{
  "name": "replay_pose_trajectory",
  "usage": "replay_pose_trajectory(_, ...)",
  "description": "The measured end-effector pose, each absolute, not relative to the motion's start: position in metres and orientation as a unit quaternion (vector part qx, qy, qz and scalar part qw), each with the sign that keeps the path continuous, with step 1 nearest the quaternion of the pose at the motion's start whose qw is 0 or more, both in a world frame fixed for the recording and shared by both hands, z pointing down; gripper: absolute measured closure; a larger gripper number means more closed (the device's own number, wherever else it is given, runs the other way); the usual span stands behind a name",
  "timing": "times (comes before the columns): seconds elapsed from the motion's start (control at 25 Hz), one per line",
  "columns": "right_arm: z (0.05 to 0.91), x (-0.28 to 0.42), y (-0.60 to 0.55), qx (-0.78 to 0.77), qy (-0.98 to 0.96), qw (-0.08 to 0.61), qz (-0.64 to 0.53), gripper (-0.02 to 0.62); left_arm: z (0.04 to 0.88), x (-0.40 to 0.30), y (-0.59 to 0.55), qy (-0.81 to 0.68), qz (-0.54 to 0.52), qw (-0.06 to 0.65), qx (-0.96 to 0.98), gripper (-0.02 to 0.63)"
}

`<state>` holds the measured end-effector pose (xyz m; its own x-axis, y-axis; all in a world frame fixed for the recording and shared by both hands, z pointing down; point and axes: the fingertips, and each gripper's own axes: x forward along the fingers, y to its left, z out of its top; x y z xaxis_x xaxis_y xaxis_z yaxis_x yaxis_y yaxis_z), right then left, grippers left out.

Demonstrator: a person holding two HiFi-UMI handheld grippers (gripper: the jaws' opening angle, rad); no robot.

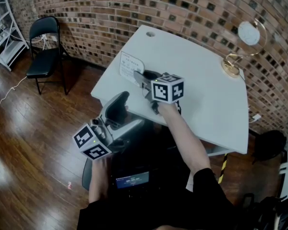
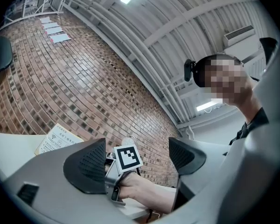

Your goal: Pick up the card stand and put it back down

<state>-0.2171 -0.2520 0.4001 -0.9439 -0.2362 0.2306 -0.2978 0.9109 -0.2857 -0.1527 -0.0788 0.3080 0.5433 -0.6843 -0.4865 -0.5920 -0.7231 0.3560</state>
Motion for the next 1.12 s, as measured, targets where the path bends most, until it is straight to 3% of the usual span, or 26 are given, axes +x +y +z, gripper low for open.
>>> replay_pose_trajectory(0.44, 0.368, -0.187, -0.248, 0.098, -0.966, 0.011, 0.238, 0.566, 0.302, -0.149, -0.086, -0.359, -0.308, 0.084, 0.877, 0.192)
replay_pose_trajectory(1.12, 0.249, -0.061, -0.272, 0.117, -0.971, -0.107, 0.178, 0.566, 0.262, -0.081, -0.126, -0.304, -0.26, 0.08, 0.913, 0.192)
